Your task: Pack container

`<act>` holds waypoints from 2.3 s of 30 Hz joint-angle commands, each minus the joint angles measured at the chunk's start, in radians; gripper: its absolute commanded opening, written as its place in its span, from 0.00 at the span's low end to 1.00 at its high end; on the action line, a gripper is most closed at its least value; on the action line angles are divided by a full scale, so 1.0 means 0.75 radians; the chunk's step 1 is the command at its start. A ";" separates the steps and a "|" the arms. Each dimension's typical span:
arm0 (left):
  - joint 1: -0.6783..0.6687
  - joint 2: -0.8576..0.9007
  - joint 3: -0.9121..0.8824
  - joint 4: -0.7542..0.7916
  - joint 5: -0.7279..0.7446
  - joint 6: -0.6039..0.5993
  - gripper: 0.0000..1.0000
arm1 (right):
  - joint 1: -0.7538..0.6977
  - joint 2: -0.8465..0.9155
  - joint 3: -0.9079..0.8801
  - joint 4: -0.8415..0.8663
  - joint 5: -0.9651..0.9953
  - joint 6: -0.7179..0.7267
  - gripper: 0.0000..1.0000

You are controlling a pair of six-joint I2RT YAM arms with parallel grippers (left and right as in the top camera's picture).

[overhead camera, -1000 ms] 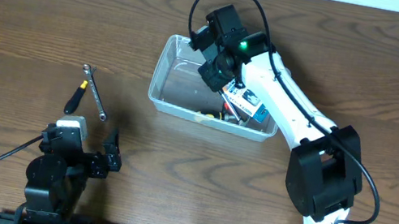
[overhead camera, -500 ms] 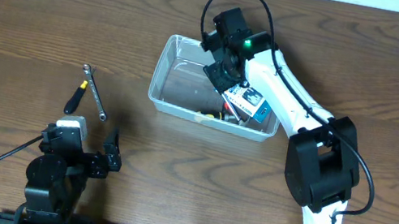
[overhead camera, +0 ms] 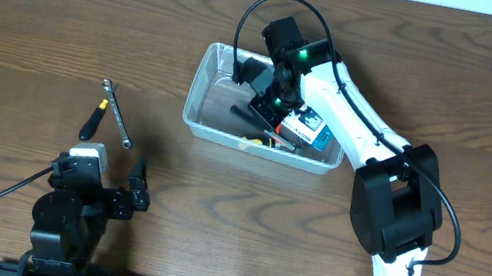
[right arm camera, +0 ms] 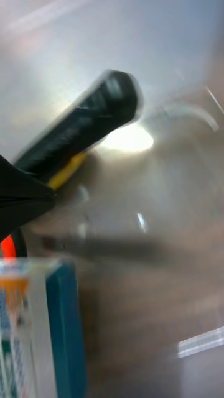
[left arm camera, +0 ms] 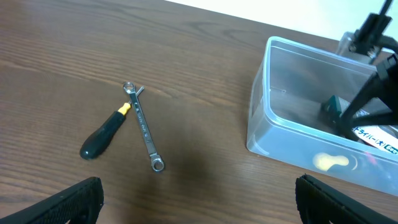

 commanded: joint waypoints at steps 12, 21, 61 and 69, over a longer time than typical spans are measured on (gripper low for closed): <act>0.001 0.000 0.029 -0.003 0.003 -0.006 0.98 | 0.001 -0.014 0.071 0.154 0.348 0.110 0.32; 0.001 0.011 0.134 0.003 -0.033 -0.007 0.98 | -0.042 -0.190 0.287 0.145 0.348 0.247 0.99; 0.001 1.882 1.463 -0.780 -0.237 -0.391 0.98 | -0.744 -0.462 0.305 -0.311 0.348 0.507 0.99; 0.004 2.033 1.463 -0.705 -0.195 -0.392 0.98 | -0.744 -0.462 0.305 -0.325 0.348 0.481 0.99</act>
